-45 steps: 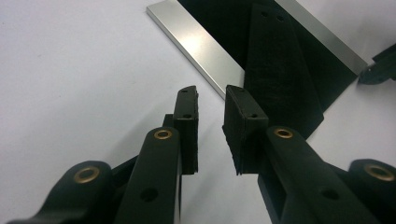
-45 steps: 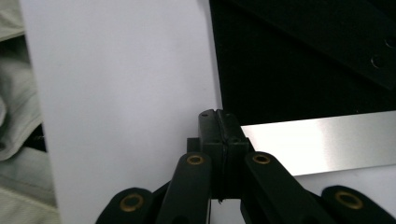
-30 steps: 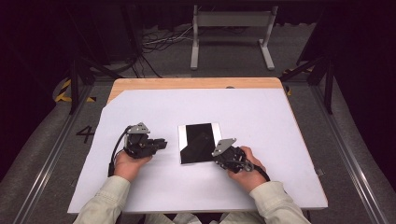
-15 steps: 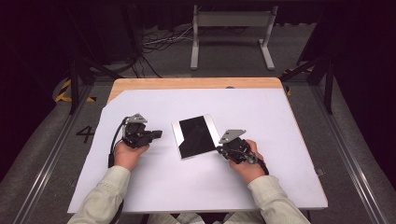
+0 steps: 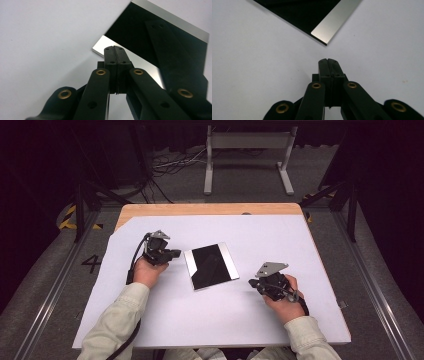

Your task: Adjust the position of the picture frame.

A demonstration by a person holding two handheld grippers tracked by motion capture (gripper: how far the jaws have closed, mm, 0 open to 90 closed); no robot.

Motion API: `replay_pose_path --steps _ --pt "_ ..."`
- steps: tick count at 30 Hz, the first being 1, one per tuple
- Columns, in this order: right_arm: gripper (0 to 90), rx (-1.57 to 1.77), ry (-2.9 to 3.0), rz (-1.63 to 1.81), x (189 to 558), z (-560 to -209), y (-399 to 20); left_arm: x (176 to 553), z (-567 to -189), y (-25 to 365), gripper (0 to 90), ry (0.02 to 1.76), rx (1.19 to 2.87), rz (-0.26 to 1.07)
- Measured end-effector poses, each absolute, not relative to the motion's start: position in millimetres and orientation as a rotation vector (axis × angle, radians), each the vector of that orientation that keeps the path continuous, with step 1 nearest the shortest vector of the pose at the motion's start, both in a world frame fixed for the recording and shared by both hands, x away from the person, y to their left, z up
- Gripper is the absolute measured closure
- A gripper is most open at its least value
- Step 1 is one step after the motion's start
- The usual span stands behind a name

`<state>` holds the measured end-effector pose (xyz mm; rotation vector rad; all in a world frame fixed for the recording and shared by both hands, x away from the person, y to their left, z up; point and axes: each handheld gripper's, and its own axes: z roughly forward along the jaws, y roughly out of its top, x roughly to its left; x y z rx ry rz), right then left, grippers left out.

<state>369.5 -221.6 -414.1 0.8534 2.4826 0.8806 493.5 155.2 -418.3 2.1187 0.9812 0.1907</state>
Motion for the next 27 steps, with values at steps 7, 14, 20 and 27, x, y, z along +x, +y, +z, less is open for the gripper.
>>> replay_pose_path --steps 7,14,20,27 --pt "90.0 0.874 2.486 0.877 362.6 -414.4 -232.6 525.6 -422.6 147.5 90.0 1.022 2.167 0.193" --pt "90.0 0.892 2.483 0.894 359.1 -414.3 -243.4 544.5 -432.6 133.1 90.0 1.05 2.233 0.208" --pt "90.0 0.91 2.474 0.909 356.1 -412.6 -253.1 549.0 -440.4 129.8 90.0 1.009 2.213 0.146" --pt "90.0 0.928 2.449 0.941 356.3 -406.4 -259.0 541.8 -437.2 126.7 90.0 0.939 2.289 0.098"
